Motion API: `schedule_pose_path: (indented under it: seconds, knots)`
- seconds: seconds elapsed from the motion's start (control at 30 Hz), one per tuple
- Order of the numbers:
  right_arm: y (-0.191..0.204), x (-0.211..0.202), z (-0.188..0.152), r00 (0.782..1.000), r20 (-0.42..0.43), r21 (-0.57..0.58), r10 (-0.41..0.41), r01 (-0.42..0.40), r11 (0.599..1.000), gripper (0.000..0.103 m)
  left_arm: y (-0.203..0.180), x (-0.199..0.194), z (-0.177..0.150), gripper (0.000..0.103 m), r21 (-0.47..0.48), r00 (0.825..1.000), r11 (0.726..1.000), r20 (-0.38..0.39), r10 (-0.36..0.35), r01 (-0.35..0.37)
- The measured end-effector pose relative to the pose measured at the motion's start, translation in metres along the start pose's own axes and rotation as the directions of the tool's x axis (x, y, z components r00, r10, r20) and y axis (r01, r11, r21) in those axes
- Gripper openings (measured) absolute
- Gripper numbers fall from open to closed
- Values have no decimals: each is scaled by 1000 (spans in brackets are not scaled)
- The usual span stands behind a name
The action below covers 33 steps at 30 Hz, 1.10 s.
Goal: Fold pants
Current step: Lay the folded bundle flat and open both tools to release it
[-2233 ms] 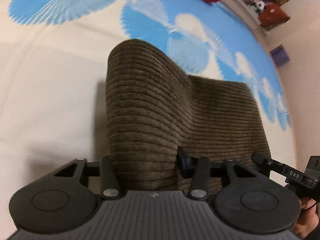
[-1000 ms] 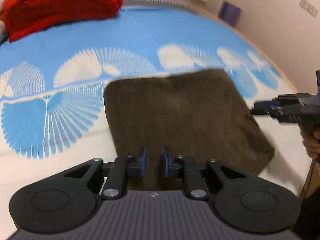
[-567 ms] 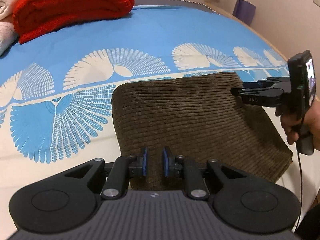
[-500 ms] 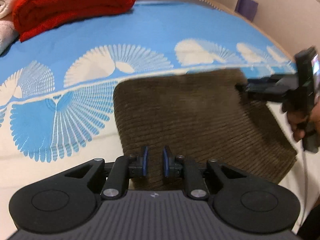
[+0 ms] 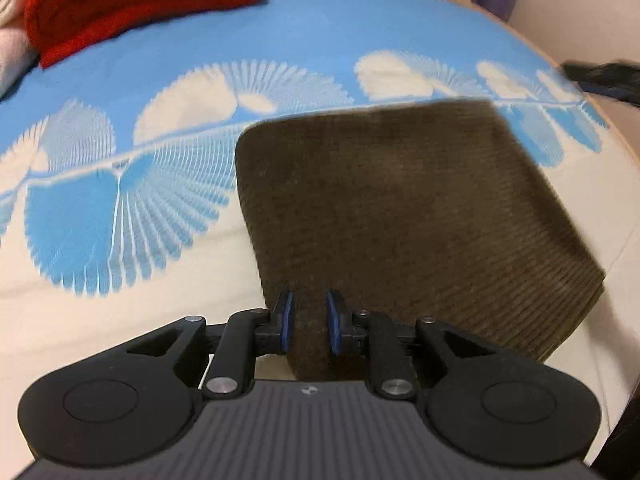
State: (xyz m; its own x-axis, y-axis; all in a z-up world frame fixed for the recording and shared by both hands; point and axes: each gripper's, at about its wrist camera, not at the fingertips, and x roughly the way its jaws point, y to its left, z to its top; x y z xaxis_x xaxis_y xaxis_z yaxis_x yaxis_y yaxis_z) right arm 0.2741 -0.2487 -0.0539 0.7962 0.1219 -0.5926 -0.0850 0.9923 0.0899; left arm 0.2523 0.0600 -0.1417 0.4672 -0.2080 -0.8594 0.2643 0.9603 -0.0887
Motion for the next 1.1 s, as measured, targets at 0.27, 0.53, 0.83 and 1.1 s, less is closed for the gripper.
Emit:
schedule_pose_path:
  seconds: [0.27,0.53,0.83,1.1]
  knots:
    - [25,-43,-58,946,-296,-75,131,-159,984,62,-27,-3,-33,23,116,991,993,-135,4,12]
    - [17,-35,-89,910,-414,-137,-18,-42,990,61,-58,-98,-39,68,77,990,994,124,70,-80]
    - [38,-231,-59,957,290,-5,-13,15,1000,102,-115,-240,-77,96,-155,834,956,467,293,-249]
    - [46,-258,-103,979,183,39,-92,86,995,102,-155,-213,-113,102,-248,903,951,339,266,-188]
